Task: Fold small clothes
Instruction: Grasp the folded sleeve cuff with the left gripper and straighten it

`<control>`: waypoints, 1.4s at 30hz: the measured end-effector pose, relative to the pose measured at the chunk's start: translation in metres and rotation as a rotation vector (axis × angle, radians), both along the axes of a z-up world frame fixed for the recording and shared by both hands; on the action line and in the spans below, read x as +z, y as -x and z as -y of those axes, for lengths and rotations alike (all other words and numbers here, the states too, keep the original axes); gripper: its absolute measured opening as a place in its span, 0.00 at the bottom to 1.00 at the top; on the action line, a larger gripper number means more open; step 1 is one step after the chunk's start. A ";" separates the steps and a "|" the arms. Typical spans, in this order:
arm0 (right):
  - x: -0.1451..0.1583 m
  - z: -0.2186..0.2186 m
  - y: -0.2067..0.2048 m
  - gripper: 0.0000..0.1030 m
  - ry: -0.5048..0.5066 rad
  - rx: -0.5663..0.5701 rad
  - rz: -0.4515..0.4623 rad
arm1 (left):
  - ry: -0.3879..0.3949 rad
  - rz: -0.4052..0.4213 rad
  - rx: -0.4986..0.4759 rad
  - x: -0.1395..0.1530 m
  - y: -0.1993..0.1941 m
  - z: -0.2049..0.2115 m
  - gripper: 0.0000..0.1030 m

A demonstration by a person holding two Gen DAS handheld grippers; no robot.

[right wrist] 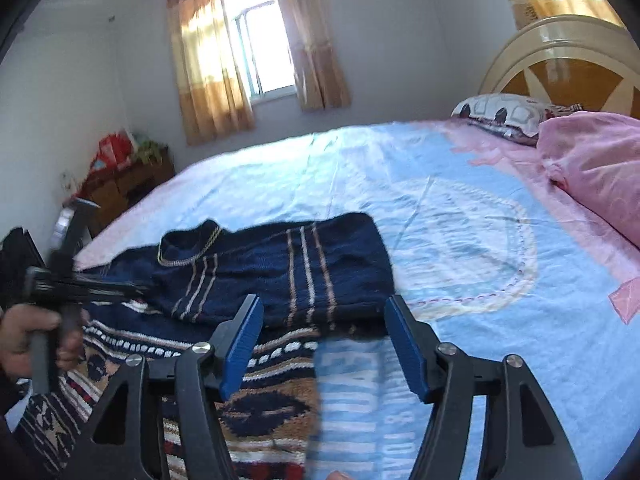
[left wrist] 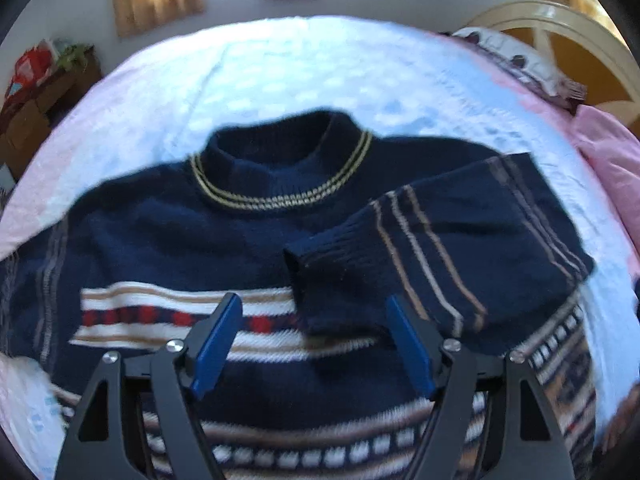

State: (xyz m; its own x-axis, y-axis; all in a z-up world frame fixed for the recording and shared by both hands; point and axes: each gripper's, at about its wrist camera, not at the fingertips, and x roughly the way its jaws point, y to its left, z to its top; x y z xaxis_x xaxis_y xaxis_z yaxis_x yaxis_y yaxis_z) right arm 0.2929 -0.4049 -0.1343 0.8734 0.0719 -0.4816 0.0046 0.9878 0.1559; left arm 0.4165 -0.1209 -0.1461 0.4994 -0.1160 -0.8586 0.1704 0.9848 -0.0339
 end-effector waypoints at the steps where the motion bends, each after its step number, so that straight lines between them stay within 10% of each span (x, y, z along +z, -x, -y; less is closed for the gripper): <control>1: -0.002 0.004 0.000 0.63 -0.019 0.001 0.004 | -0.007 -0.016 0.001 -0.007 -0.006 0.004 0.74; 3: -0.004 0.008 -0.002 0.63 -0.040 0.008 -0.006 | -0.006 -0.034 0.021 -0.018 -0.014 0.007 0.74; 7: -0.007 0.011 -0.001 0.63 -0.040 0.001 0.000 | 0.078 -0.005 0.023 -0.010 -0.012 0.008 0.17; 21: -0.014 0.006 0.003 0.65 -0.034 0.011 -0.003 | 0.082 0.175 0.014 0.065 0.010 -0.056 0.14; 42: 0.004 -0.010 -0.031 0.66 -0.006 0.069 -0.104 | 0.048 0.096 0.145 0.003 -0.022 -0.105 0.14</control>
State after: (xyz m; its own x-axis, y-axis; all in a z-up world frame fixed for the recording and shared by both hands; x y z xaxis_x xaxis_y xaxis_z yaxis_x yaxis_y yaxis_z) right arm 0.3237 -0.3951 -0.1299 0.8114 0.1334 -0.5691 -0.0473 0.9854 0.1636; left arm 0.4384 -0.0154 -0.1430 0.5931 -0.0766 -0.8015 0.0310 0.9969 -0.0724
